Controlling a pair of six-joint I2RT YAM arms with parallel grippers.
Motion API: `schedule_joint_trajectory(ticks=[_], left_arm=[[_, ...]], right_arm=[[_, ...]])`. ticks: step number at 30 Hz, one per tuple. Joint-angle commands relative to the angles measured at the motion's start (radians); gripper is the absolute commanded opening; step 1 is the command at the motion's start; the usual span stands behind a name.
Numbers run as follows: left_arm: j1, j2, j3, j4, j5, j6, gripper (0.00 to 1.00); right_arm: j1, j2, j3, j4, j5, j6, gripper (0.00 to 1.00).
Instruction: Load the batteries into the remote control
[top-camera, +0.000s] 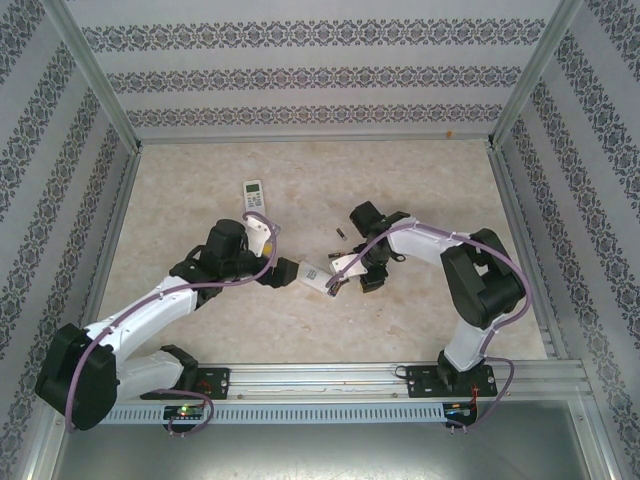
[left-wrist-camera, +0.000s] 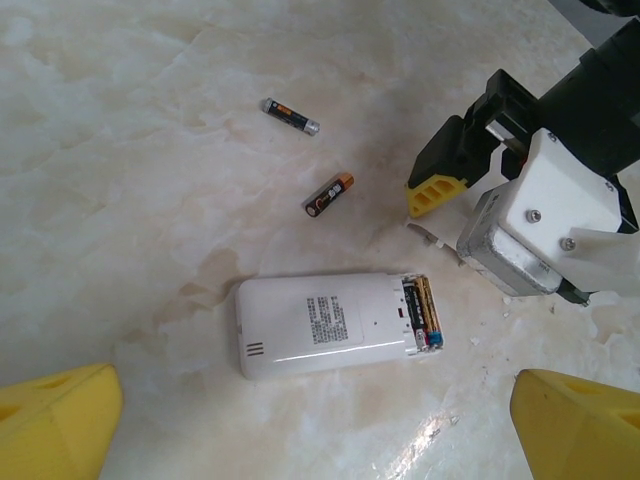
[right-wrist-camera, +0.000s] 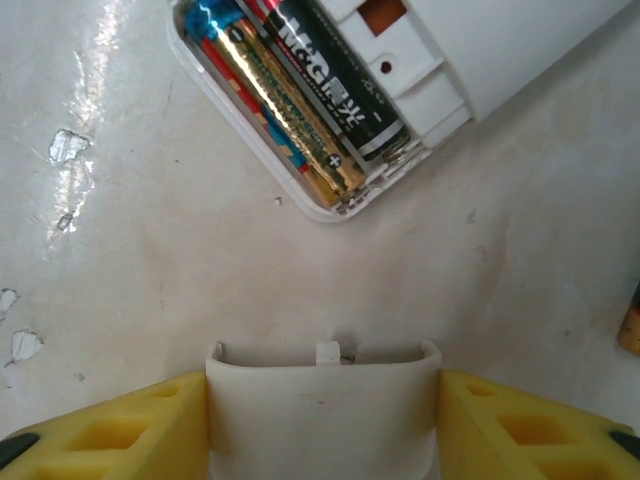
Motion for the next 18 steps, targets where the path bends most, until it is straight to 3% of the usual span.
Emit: schedule_joint_trajectory(ticks=[1,4,10,18], left_arm=[[0.013,-0.025,-0.011,-0.001,0.004,0.029,1.0],[0.012,-0.035,-0.011,-0.011,0.002,0.035,1.0],[0.013,-0.048,-0.028,0.016,-0.036,0.013,1.0],[0.027,-0.037,-0.036,0.053,-0.227,-0.181,1.0]], right_arm=[[0.015,-0.042,-0.013,-0.045,0.013,0.052,0.55],[0.029,-0.1,-0.011,-0.032,0.003,0.117,0.55],[0.127,-0.192,-0.012,-0.017,0.051,0.388,0.57],[0.245,-0.182,0.046,0.033,0.144,0.882,0.57]])
